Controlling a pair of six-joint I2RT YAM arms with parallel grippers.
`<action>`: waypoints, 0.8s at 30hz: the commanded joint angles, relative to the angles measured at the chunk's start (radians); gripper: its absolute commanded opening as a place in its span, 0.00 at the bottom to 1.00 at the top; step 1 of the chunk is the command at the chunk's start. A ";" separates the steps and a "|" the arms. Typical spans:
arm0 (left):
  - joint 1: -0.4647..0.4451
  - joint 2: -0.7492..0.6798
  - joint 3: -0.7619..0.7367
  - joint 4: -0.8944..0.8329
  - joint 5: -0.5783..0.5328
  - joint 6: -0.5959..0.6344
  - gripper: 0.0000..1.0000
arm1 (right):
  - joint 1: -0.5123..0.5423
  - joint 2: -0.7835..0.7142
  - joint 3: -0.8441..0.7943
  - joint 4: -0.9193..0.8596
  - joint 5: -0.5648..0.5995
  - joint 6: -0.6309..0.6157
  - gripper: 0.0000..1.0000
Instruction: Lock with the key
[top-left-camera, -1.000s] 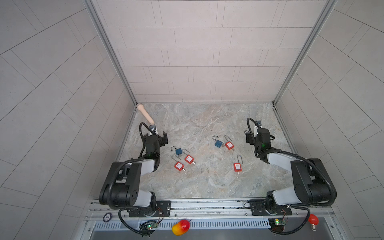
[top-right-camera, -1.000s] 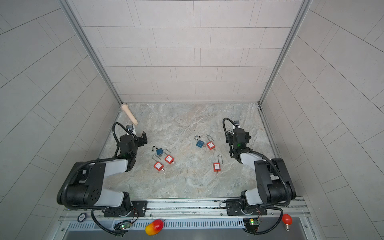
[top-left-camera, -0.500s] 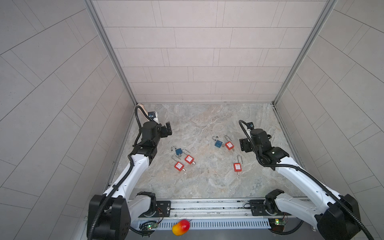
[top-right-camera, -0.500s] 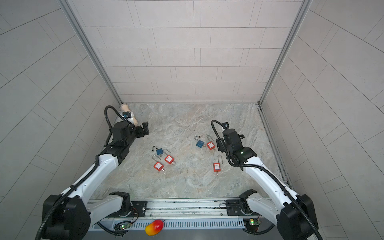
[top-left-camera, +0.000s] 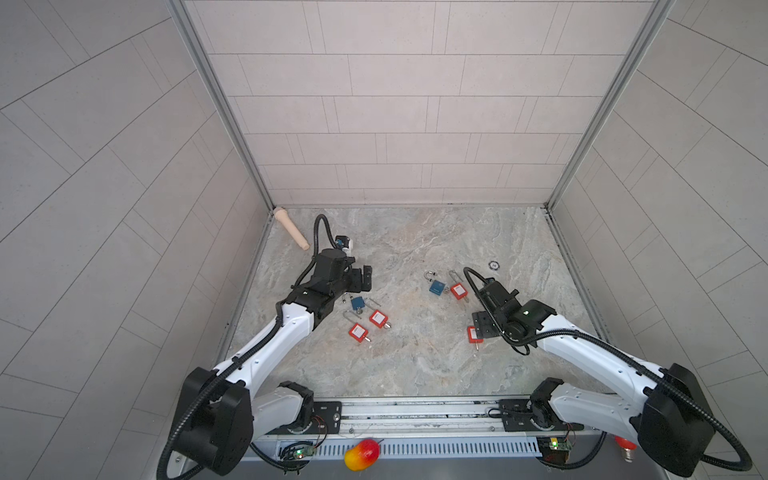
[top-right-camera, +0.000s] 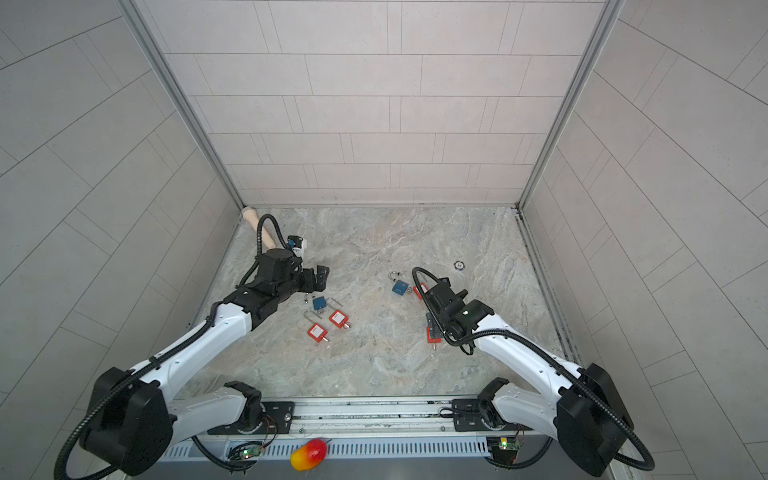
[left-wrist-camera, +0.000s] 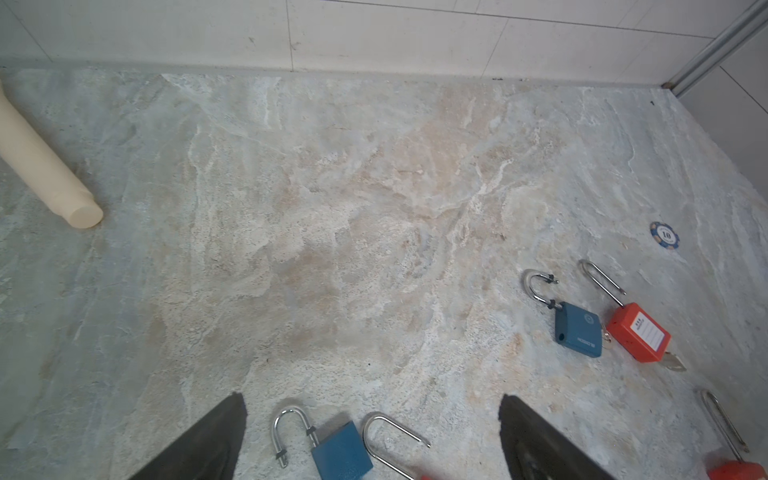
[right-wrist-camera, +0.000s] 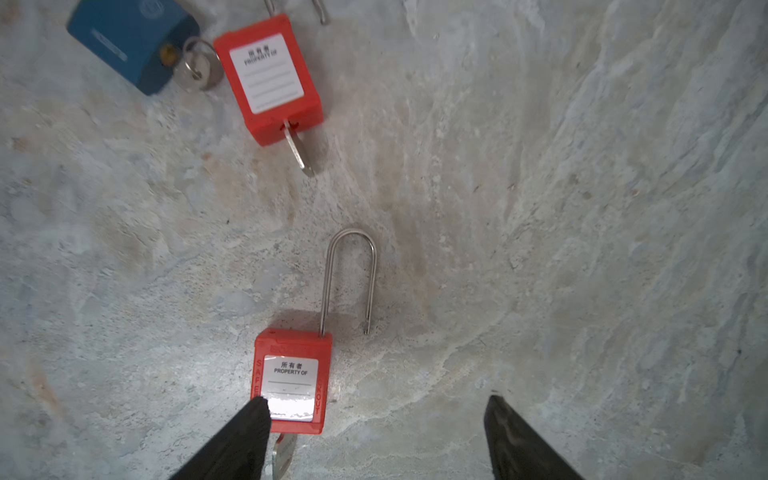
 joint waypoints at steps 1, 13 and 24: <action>-0.017 0.011 0.028 -0.012 -0.016 0.002 1.00 | 0.005 0.035 0.002 -0.020 -0.029 0.039 0.83; -0.034 0.034 0.038 -0.026 -0.013 0.004 1.00 | 0.005 0.259 0.085 0.001 -0.085 -0.006 0.84; -0.038 0.044 0.031 -0.030 -0.015 0.010 1.00 | 0.006 0.271 0.085 -0.025 -0.062 -0.015 0.84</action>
